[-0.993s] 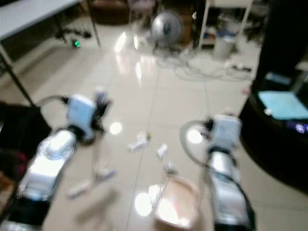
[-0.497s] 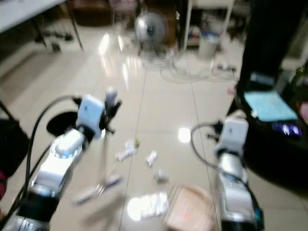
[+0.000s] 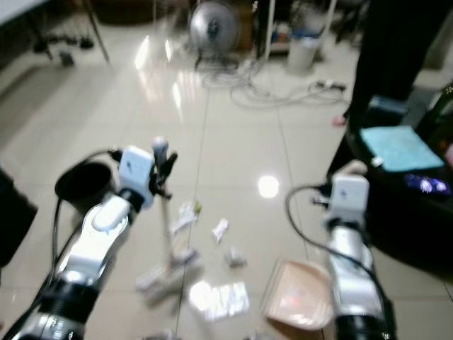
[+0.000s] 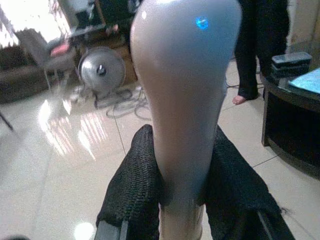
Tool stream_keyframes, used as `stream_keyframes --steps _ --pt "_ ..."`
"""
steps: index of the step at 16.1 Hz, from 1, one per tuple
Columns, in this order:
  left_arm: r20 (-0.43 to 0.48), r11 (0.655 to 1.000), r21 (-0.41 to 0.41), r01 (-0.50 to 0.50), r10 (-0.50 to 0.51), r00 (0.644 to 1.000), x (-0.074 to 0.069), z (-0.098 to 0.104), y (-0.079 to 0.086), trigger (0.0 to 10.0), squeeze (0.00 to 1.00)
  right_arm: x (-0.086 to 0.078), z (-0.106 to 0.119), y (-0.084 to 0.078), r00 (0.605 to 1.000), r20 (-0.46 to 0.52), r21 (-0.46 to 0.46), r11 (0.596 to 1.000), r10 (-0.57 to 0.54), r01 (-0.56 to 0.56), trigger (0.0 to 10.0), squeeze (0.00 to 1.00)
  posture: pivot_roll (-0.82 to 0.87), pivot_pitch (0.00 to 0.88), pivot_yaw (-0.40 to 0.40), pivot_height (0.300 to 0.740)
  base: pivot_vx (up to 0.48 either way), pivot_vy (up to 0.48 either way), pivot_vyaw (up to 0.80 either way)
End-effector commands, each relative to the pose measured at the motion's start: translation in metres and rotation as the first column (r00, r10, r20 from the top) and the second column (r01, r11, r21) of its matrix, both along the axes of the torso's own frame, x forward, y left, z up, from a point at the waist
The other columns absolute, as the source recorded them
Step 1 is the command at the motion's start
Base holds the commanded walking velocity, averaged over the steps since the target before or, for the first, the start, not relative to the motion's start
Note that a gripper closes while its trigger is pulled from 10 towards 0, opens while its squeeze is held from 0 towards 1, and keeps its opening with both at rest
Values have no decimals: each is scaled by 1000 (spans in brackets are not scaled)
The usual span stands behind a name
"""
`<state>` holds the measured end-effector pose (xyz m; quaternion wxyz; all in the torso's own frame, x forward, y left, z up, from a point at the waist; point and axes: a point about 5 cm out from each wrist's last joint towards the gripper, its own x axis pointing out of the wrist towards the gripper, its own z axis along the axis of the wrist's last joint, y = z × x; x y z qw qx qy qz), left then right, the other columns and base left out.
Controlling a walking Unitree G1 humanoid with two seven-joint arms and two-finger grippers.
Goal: Sweep floor
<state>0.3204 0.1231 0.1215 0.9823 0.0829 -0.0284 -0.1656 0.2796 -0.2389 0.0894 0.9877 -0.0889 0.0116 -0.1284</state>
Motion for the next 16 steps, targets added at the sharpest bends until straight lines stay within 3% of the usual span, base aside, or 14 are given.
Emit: stream_keyframes --steps 1,4,9,12,13,16 --pt "41 999 13 -47 46 998 3 5 11 10000 0 4 8 7 997 63 -5 999 48 -48 10000 0 148 233 53 740 0 0 0" --pt "58 998 23 -63 61 996 8 1 10 10000 0 13 17 9 986 139 -43 995 92 -86 10000 0 168 302 99 740 0 0 0" --pt "60 995 -23 -95 96 994 16 -8 0 10000 0 21 4 36 965 132 -97 971 228 -217 10000 0 183 341 107 740 0 0 0" --pt "36 985 -65 -159 162 986 24 -13 -1 10000 0 22 -4 67 933 131 -127 939 336 -320 10000 0 186 352 111 740 0 0 0" --pt "34 984 -69 -163 166 986 24 -13 -2 10000 0 23 -4 71 930 138 -117 938 342 -327 10000 0 186 352 111 740 0 0 0" --pt "-23 963 -171 -208 207 978 32 -14 -16 10000 0 20 1 117 851 182 -70 870 493 -489 10000 0 145 343 101 740 0 0 0"
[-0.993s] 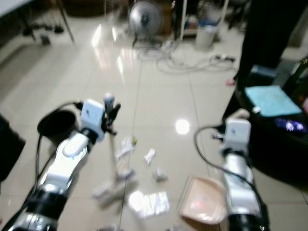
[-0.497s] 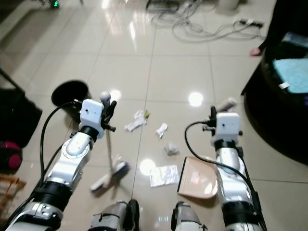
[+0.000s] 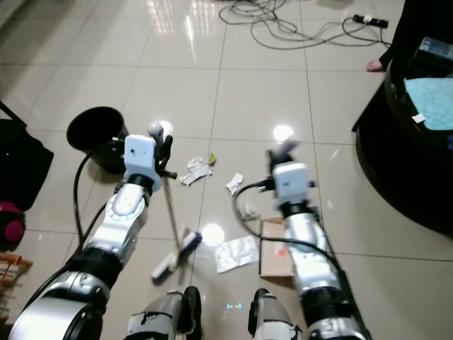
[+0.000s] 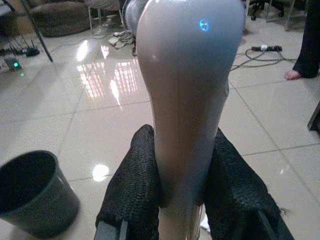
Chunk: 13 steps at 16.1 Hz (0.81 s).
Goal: Sweep floor
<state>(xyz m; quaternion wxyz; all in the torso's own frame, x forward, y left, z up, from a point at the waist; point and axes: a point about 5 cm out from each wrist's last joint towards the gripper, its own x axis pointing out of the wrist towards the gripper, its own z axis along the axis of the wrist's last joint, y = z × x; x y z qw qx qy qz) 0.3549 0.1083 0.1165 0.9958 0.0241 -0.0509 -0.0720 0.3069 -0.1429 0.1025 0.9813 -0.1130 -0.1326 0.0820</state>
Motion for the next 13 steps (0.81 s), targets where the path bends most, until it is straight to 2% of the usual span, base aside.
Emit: stream_keyframes --steps 1,3,4,7,10,11,13 --pt "-51 997 -66 -29 25 998 -2 -10 -4 10000 0 -8 -12 26 994 -56 39 995 93 -91 10000 0 142 343 100 740 0 0 0" --pt "-67 992 -115 -41 33 997 -1 -11 -9 10000 0 -10 -13 35 993 -58 45 994 106 -103 10000 0 132 345 98 740 0 0 0" --pt "-83 981 -179 -80 66 994 1 -9 -11 10000 0 -8 -14 37 995 -62 55 995 82 -79 10000 0 127 345 96 740 0 0 0" --pt "-70 942 -311 -127 111 991 10 6 -14 10000 0 -4 -13 33 997 -78 91 996 21 -14 10000 0 127 346 95 740 0 0 0" --pt "-32 924 -373 -90 84 996 15 20 -21 10000 0 -1 -11 29 997 -82 117 993 -9 19 10000 0 129 343 97 740 0 0 0" --pt "-4 901 -430 -54 57 998 18 32 -28 10000 0 1 -11 26 996 -87 122 992 -26 37 10000 0 129 341 98 740 0 0 0" --pt "20 882 -470 15 -6 1000 19 41 -41 10000 0 3 -10 22 995 -89 129 990 -42 53 10000 0 130 338 99 740 0 0 0"
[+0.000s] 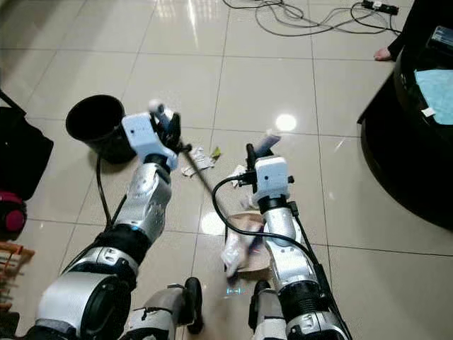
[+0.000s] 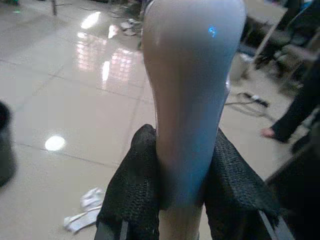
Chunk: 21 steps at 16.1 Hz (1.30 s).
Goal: Sweep floor
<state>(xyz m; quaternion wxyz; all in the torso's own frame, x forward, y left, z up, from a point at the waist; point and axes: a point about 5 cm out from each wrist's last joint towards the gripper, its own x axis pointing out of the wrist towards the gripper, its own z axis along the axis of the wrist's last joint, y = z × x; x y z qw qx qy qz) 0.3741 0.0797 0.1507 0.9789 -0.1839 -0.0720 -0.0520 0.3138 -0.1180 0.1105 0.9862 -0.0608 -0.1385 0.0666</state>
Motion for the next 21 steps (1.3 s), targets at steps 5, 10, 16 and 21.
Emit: stream_keyframes --steps 5,10,16,21 --pt "133 988 -96 121 -108 985 1 34 -15 10000 0 -4 -16 -7 995 -86 33 999 -40 43 10000 0 128 326 100 740 0 0 0" --pt "345 984 115 138 -170 923 7 82 11 10000 0 -6 -16 -10 996 -82 42 998 -39 42 10000 0 136 316 103 740 0 0 0" --pt "323 946 321 -47 -63 944 16 75 62 10000 0 -10 -17 -18 995 -81 31 998 -57 60 10000 0 129 309 105 740 0 0 0" --pt "185 829 559 2 -128 974 11 31 53 10000 0 -11 -17 -14 996 -81 39 998 -48 51 10000 0 116 319 110 740 0 0 0"
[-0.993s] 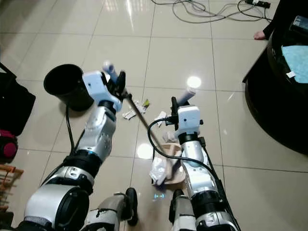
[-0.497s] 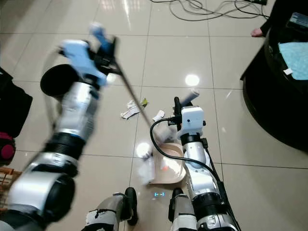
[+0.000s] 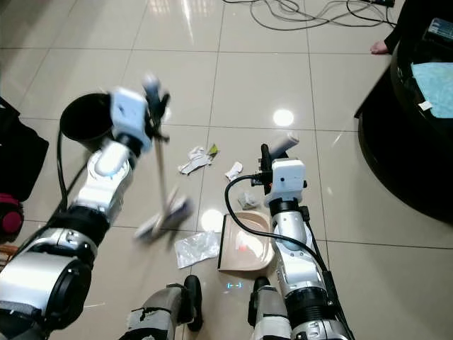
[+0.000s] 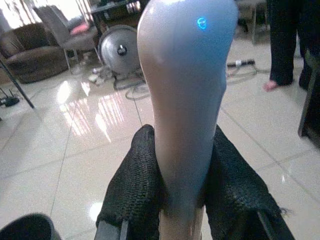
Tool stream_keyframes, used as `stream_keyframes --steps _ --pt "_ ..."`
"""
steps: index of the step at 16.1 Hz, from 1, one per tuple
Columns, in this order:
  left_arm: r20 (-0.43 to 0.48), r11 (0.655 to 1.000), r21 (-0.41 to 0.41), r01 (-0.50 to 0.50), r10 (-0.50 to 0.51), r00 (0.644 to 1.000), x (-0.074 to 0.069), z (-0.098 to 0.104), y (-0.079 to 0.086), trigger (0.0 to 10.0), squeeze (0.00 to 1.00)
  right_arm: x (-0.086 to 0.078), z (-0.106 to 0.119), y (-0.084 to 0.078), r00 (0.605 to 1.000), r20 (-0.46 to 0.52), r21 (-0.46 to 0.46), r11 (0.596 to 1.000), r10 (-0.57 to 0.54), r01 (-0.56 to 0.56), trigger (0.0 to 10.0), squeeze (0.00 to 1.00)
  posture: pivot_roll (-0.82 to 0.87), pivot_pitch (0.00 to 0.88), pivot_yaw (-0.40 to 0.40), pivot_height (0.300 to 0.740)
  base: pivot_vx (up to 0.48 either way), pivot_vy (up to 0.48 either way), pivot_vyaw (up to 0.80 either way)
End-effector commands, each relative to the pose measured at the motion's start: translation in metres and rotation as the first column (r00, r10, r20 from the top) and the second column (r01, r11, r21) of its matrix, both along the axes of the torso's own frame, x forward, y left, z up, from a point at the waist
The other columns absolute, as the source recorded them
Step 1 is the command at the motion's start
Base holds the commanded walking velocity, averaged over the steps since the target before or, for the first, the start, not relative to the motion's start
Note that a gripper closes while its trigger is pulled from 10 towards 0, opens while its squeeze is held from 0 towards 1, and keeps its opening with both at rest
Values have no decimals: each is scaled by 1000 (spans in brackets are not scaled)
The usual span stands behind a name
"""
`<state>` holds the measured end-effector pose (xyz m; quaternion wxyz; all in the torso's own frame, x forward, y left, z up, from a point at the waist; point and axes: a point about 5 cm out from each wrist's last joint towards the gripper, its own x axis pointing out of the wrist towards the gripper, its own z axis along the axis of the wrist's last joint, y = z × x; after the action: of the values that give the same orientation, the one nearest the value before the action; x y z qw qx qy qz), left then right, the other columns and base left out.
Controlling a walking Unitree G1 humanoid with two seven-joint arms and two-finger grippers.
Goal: Sweep floor
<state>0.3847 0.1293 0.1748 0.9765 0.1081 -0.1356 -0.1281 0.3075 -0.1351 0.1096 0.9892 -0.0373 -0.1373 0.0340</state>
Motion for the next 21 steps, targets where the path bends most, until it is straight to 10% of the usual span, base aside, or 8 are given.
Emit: stream_keyframes --steps 1,7,16,21 --pt "6 998 64 -28 27 1000 -1 -5 4 10000 0 -6 -15 4 997 -74 -5 1000 9 -10 10000 0 116 320 111 740 0 0 0" --pt "-66 993 101 -64 71 995 -12 -37 5 10000 0 -18 15 -8 999 34 91 996 -29 25 10000 0 99 327 102 740 0 0 0" --pt "-113 994 65 -87 94 989 -17 -52 3 10000 0 -32 19 -21 1000 7 -79 997 25 -24 10000 0 94 326 95 740 0 0 0" --pt "-191 974 -151 -170 140 971 -17 -57 -1 10000 0 -25 -7 -2 1000 -11 -72 997 -8 7 10000 0 116 331 112 740 0 0 0"
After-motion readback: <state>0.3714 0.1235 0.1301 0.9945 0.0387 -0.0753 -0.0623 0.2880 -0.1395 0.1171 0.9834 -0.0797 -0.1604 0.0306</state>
